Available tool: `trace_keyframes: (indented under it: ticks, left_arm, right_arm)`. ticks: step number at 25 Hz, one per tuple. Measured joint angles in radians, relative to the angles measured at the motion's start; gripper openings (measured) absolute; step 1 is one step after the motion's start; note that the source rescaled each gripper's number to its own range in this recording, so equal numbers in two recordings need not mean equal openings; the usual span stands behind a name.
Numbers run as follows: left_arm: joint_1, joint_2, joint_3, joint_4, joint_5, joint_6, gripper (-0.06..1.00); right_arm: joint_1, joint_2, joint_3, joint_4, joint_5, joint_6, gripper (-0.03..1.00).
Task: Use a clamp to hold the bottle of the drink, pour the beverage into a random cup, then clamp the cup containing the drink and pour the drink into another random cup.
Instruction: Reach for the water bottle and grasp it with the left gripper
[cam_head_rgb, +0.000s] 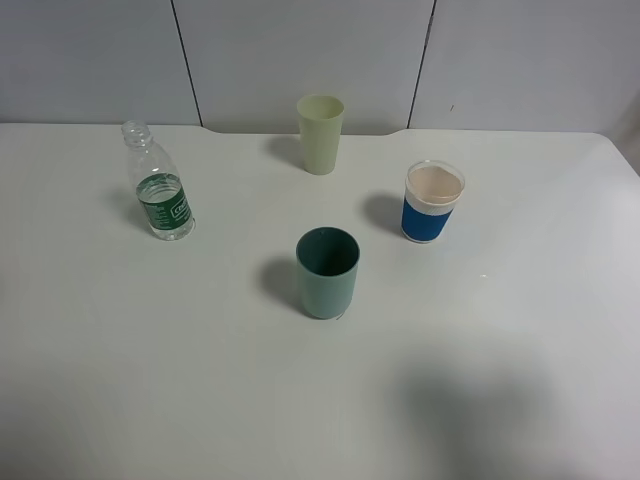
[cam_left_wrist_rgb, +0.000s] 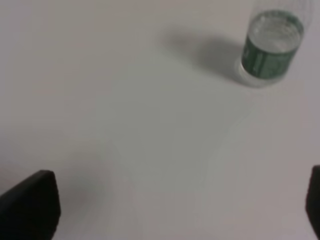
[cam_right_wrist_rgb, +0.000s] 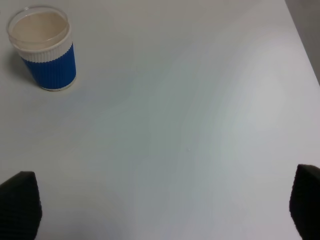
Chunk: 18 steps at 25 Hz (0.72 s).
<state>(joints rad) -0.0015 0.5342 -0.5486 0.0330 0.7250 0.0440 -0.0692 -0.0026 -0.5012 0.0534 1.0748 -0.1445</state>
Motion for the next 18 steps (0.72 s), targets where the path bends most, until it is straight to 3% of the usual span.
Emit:
trace_keyframes:
  ticks: [6, 11, 14, 18]
  left_arm:
    - [0.0, 0.099, 0.0, -0.026, -0.046, 0.051, 1.0]
    - [0.0, 0.312, 0.0, -0.059, -0.113, 0.127, 1.0]
    - [0.0, 0.487, -0.001, -0.063, -0.146, 0.132, 1.0]
    - [-0.039, 0.576, -0.001, -0.063, -0.222, 0.129, 1.0]
  right_arm:
    - [0.0, 0.0, 0.0, 0.0, 0.0, 0.0, 1.0]
    - [0.0, 0.0, 0.0, 0.0, 0.0, 0.0, 1.0]
    - [0.0, 0.0, 0.0, 0.0, 0.0, 0.0, 1.0]
    - [0.0, 0.0, 0.0, 0.0, 0.0, 0.0, 1.0]
